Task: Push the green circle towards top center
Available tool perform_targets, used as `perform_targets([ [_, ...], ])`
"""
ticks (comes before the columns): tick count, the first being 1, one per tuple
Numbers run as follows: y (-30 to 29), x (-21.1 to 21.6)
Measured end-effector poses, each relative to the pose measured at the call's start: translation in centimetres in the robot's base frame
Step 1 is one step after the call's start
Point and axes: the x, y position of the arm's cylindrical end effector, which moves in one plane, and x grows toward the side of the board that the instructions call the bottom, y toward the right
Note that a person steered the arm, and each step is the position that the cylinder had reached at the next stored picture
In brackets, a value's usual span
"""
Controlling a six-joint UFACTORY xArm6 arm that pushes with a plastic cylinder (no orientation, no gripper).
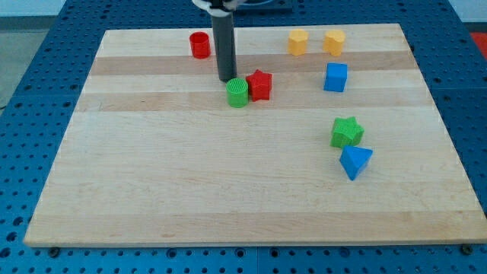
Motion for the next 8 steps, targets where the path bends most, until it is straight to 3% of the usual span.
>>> perform_targets([
  [1,7.3,1.5],
  [3,16.3,2.9],
  [4,8.5,5.6],
  [5,9.7,11.0],
  [7,1.3,7.3],
  [8,-0.3,0.0],
])
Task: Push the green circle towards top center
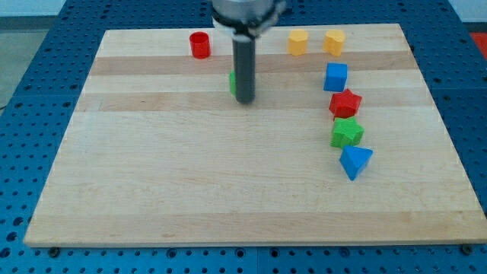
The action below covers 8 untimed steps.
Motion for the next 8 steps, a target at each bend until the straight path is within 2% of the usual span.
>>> perform_targets([
  [1,-0.7,-0.1],
  [2,-1.6,-1.9],
  [3,-1.9,-5.8],
  [4,-5.2,-6.3],
  [5,-2.8,-8.1],
  [7,-1.1,-6.9],
  [8,2.4,-6.8],
])
